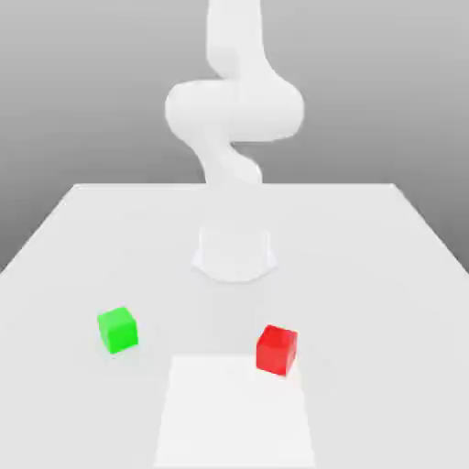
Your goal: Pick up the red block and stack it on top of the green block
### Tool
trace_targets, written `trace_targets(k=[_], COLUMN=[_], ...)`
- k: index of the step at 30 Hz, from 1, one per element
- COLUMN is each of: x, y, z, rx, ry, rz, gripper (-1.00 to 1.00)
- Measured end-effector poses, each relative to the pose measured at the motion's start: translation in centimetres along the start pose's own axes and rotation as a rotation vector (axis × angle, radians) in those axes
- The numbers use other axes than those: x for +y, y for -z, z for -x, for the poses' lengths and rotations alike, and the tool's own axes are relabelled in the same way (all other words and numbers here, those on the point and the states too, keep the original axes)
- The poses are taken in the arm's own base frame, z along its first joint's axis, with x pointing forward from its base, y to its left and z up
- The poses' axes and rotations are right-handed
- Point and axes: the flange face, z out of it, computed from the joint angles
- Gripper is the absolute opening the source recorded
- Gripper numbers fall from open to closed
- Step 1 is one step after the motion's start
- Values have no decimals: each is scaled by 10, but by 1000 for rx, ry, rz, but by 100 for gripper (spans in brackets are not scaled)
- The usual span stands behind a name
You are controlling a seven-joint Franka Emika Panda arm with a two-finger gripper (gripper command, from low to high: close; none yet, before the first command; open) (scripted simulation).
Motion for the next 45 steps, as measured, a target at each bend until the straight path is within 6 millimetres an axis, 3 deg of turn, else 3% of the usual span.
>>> trace_targets(k=[4,9,13,17,19,26,27,35,45], x=[26,73,128,198,219,247,250,248,220], y=[-96,-193,-252,-299,-316,-348,-352,-350,-309], z=[34,100,169,244,266,290,293,291,269], rx=[-116,-231,-299,-342,-353,-356,-356,-355,-355], ry=[-97,-195,-264,-325,-339,-345,-345,-345,-344], rz=[98,251,404,577,617,631,632,630,632], gripper=[0,0,0,0,0,0,-100,-100,-100])
